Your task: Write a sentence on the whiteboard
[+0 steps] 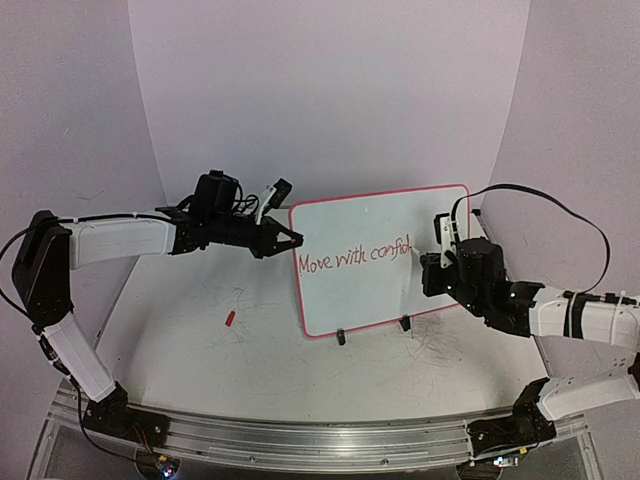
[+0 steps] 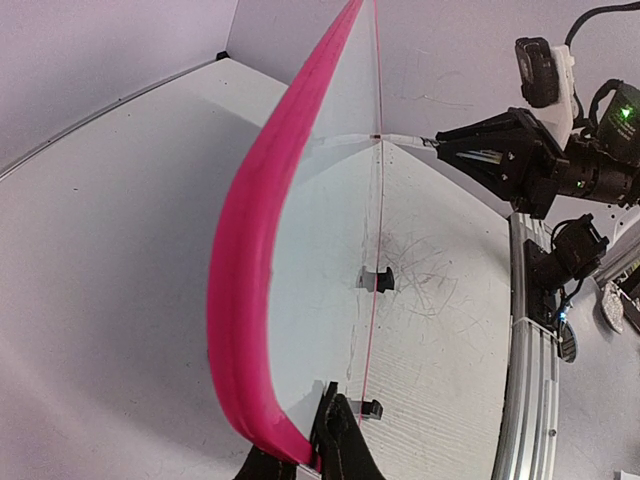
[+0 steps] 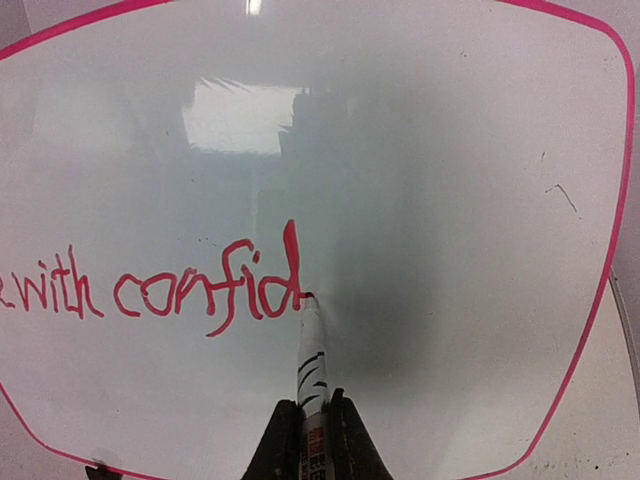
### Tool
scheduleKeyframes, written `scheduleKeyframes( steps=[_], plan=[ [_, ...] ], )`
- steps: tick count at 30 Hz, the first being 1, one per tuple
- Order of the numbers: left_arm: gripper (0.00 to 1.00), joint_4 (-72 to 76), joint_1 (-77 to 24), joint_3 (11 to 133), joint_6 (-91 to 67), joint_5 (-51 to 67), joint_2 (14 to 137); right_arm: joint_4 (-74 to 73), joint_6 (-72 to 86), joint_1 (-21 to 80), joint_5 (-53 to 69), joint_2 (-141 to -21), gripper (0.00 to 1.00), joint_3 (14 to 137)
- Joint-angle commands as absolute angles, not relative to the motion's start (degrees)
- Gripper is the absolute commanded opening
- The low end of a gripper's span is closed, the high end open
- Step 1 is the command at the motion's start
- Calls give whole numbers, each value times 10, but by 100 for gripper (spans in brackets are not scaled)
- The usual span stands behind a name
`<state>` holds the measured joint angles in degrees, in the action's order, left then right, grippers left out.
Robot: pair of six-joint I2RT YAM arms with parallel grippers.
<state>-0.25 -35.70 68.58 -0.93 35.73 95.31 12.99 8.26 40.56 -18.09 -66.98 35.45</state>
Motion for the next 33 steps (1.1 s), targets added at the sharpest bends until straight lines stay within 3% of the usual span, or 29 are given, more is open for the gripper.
scheduleKeyframes(
  steps=[1, 33],
  plan=[
    [0, -44, -356, 686, 68, 260, 956, 140, 91, 401, -220, -673, 0, 372],
    [0, -46, -357, 687, 69, 257, 955, 142, 100, 401, -166, -669, 0, 354]
  ],
)
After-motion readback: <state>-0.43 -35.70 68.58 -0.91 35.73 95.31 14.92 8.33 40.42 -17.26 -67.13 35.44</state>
